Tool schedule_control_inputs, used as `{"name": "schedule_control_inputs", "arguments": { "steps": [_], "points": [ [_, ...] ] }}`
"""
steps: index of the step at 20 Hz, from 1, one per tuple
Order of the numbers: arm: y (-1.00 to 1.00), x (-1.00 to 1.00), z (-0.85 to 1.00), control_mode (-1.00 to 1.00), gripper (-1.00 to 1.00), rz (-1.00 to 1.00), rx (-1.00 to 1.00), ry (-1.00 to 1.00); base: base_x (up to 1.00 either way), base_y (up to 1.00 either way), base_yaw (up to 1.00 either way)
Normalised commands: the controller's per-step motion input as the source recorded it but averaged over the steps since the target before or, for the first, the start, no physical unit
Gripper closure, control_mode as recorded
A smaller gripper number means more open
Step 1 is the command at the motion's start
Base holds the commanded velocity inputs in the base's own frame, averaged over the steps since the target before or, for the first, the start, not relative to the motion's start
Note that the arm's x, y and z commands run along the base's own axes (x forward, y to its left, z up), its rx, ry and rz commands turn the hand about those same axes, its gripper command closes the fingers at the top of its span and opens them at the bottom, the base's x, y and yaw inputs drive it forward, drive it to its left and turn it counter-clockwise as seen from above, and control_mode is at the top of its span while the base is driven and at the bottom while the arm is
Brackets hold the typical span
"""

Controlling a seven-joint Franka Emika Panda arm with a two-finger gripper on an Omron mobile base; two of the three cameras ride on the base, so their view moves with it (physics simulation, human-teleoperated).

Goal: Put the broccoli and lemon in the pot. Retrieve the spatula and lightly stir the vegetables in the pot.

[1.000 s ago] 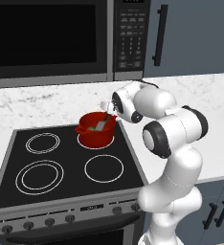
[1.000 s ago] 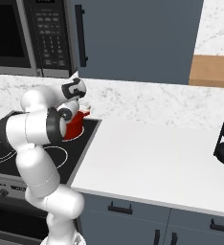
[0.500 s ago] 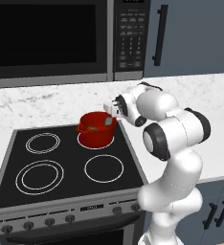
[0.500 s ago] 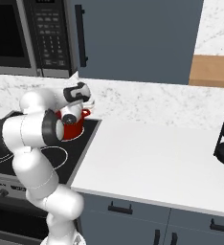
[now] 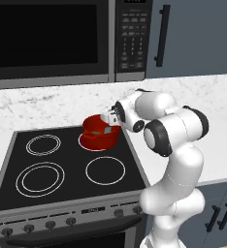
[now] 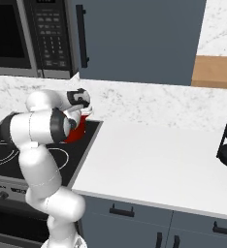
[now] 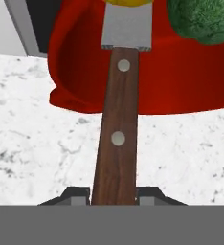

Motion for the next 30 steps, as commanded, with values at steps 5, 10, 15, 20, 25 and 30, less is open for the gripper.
{"name": "schedule_control_inputs", "arguments": {
  "steps": [5, 10, 15, 20, 25, 30],
  "points": [
    [0.68, 0.26, -0.16, -1.00, 1.00, 0.00, 0.06, 0.23, 0.00, 0.00, 0.00],
    [0.63, 0.18, -0.13, -1.00, 1.00, 0.00, 0.05, 0.10, 0.00, 0.00, 0.00],
    [0.33, 0.00, -0.06, -1.00, 1.00, 0.00, 0.07, 0.00, 0.00, 0.00, 0.00],
    [0.05, 0.00, -0.13, -1.00, 1.00, 0.00, 0.00, -0.09, 0.00, 0.00, 0.00],
    [0.00, 0.00, -0.36, -1.00, 1.00, 0.00, 0.00, -0.15, 0.00, 0.00, 0.00],
    [0.00, 0.00, -0.68, -1.00, 1.00, 0.00, 0.00, -0.10, 0.00, 0.00, 0.00]
  ]
}}
